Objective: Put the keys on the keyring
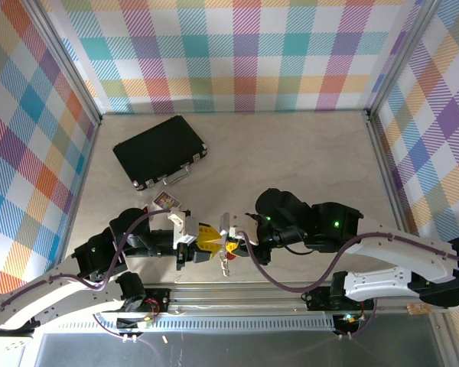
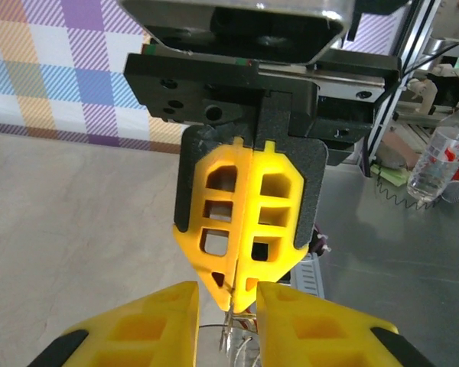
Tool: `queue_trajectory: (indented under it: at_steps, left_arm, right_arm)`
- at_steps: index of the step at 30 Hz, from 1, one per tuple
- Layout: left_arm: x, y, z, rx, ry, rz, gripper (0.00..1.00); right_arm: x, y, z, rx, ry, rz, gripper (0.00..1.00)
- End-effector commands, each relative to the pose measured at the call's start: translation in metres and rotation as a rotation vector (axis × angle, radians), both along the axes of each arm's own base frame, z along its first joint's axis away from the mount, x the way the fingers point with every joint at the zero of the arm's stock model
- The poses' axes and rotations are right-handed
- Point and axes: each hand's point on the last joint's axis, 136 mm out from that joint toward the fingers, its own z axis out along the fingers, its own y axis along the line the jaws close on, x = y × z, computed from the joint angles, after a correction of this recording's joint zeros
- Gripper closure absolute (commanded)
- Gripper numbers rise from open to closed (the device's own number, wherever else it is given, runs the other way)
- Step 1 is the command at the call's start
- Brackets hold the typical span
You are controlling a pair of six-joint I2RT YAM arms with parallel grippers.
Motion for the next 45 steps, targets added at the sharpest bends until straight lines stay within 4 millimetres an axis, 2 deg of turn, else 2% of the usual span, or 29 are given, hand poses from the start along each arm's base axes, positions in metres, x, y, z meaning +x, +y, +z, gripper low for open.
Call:
queue_trajectory:
  at_steps: [1, 5, 10, 15, 16, 20, 27, 32, 36, 44, 45]
  left_arm:
    - [-0.009, 0.002, 0.005, 0.012, -0.003, -0.042, 0.73]
    - [-0.008, 0.001, 0.002, 0.017, 0.005, -0.038, 0.70]
    - [-0.006, -0.003, -0.002, 0.025, 0.013, -0.037, 0.72]
    - [-0.004, -0.005, -0.011, 0.046, 0.027, -0.029, 0.80]
    - [-0.002, -0.007, -0.004, 0.016, 0.010, -0.028, 0.83]
    - [-0.002, -0.008, -0.005, 0.011, 0.011, -0.030, 0.89]
    - [-0.004, -0.009, -0.007, 0.023, 0.017, -0.043, 0.85]
    - [-0.004, -0.009, -0.009, 0.026, 0.022, -0.047, 0.87]
    - [-0.005, -0.009, -0.007, 0.019, 0.018, -0.052, 1.00]
    - [-0.007, -0.005, 0.009, -0.072, -0.008, -0.045, 1.00]
    - [-0.008, -0.005, 0.012, -0.096, -0.007, -0.047, 1.00]
  right_arm:
    - [-0.002, -0.002, 0.013, 0.011, -0.012, 0.013, 1.00]
    - [-0.004, -0.001, 0.017, 0.009, -0.014, 0.025, 1.00]
    - [-0.004, 0.000, 0.016, -0.011, -0.009, 0.030, 1.00]
    - [-0.006, 0.002, 0.014, -0.013, 0.003, 0.042, 1.00]
    - [-0.006, 0.003, 0.013, -0.012, 0.005, 0.044, 1.00]
    - [-0.006, 0.003, 0.014, -0.010, 0.004, 0.043, 1.00]
    - [-0.005, 0.005, 0.016, -0.005, -0.002, 0.040, 1.00]
    - [-0.004, 0.004, 0.018, -0.005, -0.009, 0.040, 1.00]
    - [-0.005, 0.004, 0.021, -0.001, -0.009, 0.047, 1.00]
    - [-0.005, 0.006, 0.023, 0.027, 0.000, 0.033, 1.00]
    - [-0.004, 0.007, 0.024, 0.036, 0.004, 0.024, 0.96]
